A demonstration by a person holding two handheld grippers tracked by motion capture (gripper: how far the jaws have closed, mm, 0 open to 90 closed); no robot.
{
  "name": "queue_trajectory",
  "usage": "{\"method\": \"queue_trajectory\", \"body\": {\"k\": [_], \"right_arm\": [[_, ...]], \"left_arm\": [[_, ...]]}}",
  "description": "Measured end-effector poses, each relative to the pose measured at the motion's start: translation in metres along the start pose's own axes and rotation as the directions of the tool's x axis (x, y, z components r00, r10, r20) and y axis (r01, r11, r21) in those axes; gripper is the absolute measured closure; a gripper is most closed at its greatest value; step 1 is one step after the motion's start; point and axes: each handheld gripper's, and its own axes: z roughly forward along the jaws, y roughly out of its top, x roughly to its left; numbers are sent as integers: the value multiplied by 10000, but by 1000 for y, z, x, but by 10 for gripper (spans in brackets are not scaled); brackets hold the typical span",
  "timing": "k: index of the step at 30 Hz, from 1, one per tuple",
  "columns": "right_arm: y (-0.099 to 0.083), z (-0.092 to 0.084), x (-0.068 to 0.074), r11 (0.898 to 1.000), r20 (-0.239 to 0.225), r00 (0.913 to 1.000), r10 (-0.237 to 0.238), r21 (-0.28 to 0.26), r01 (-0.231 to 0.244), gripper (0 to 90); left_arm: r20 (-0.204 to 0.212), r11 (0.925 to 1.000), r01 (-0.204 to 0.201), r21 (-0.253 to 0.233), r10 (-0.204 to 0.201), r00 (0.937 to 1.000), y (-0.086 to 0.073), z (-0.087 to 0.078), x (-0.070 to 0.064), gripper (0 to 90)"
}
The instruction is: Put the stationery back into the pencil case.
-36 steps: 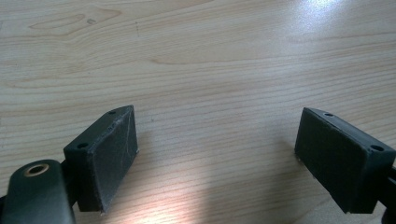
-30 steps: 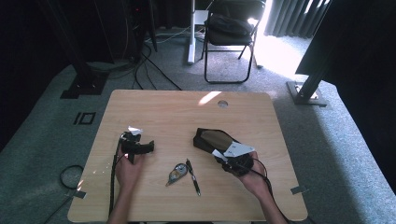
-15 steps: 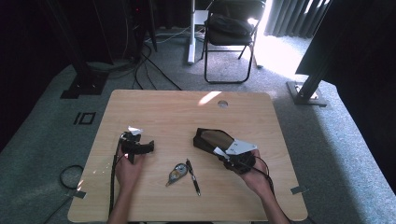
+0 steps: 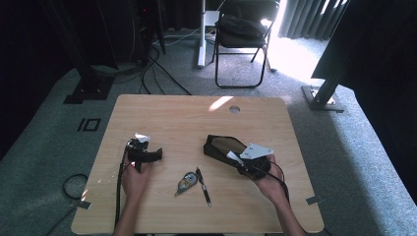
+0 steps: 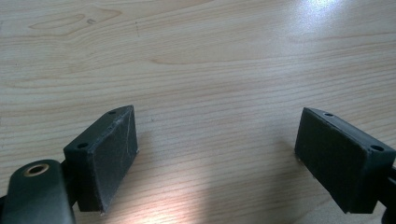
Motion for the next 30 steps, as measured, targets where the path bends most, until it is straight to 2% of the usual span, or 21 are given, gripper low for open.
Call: {"method": "queue_trajectory", "body": {"k": [11,30], "right_arm": [[2,1,-6,9999,88,9999,100,-53,-99,713],[0,-4,-23,9983,416,9978,513,-289,-501,713]], "left_arm": [[1,10000,3,-1,-3,10000,0,0,0,134],[-2,10000,-1,3,1,10000,0,0,0,134]]}}
